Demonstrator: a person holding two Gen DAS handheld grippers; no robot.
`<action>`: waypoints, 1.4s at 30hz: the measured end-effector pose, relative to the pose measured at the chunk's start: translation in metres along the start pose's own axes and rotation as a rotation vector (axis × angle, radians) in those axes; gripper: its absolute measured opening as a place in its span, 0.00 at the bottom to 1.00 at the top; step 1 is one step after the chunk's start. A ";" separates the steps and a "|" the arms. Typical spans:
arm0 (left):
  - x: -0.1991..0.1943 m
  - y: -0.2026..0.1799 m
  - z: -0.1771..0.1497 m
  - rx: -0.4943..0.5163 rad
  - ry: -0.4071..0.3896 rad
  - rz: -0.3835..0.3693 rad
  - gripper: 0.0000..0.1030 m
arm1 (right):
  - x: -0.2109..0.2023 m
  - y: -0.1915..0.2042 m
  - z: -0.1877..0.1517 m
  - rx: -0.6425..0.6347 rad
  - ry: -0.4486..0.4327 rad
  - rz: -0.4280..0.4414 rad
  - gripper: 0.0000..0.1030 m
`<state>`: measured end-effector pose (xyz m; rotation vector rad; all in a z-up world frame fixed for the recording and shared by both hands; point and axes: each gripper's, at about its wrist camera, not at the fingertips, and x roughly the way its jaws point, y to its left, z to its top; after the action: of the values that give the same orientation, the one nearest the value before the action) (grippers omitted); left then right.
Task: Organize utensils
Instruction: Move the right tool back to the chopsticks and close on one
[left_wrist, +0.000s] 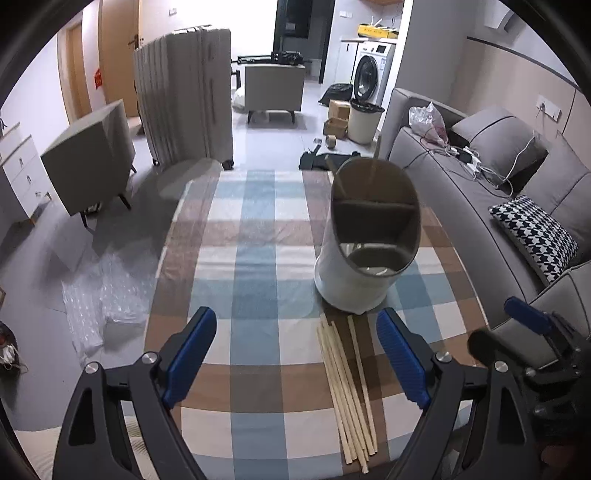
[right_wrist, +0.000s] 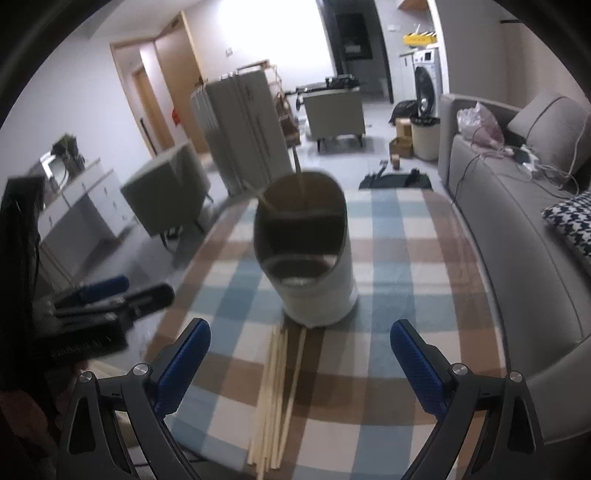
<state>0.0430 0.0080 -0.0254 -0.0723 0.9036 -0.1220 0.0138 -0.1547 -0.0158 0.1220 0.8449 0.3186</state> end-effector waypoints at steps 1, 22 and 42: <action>0.002 0.000 -0.003 0.003 0.005 0.009 0.83 | 0.008 -0.002 -0.003 0.005 0.023 0.002 0.96; 0.042 0.061 -0.009 -0.171 0.172 0.055 0.83 | 0.156 0.008 -0.023 -0.014 0.348 -0.076 0.51; 0.058 0.096 -0.019 -0.267 0.271 0.073 0.83 | 0.178 0.040 -0.033 -0.153 0.338 -0.192 0.06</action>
<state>0.0711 0.0947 -0.0931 -0.2757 1.1883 0.0588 0.0899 -0.0596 -0.1558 -0.1599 1.1540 0.2251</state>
